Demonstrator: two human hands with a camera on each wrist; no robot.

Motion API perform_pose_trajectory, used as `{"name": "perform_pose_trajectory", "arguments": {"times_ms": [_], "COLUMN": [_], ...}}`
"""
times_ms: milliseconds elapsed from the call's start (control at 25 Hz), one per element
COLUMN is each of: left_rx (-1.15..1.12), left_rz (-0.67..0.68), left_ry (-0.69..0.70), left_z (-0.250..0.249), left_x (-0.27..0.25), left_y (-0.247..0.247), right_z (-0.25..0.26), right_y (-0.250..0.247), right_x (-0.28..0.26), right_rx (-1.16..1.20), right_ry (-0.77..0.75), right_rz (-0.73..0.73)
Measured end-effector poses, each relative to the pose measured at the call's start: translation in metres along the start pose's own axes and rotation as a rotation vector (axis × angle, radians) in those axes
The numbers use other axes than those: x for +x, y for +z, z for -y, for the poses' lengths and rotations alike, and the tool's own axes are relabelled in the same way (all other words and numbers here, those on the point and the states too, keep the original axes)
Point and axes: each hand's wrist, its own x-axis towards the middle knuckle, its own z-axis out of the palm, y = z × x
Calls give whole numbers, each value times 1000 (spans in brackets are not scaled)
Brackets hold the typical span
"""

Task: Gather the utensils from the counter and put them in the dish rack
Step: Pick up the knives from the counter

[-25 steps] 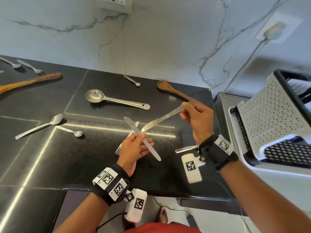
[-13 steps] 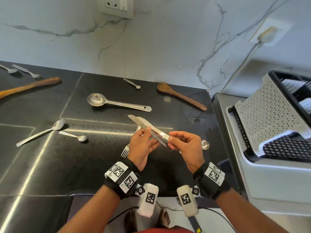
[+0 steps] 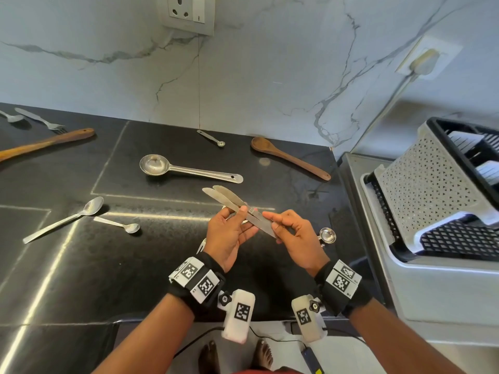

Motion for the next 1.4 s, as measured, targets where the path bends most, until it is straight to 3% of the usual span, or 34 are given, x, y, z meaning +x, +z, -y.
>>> {"name": "perform_pose_trajectory", "arguments": {"times_ms": [200,440,560,720,920,1160,1280,1400], "left_rx": [10,111,180,371,608,975,1044,1002], "left_rz": [34,106,164,258,422,512,423,386], "left_ry": [30,59,89,153,293,610,635,608], "left_z": [4,19,24,42,73,136,156,160], "left_x": [4,0,-3,-3,-10,4,7,12], "left_y": [5,41,72,139,256,370,397,398], "right_z": [-3,2,3,13,52,55,40,31], "right_y": [-5,-32,-64,-144,-297,-500,-542,-543], "right_x": [-4,-26,-32,-45,-72,-112,-116,-102], "right_rx": [7,-219,-198,-416,-798,-1004,-1087,-1072], "right_ry": [47,-106,-71,-115,-245,-28,65,43], "right_rz": [39,-60,-117,-207,-358,-383,-262,-165]}}
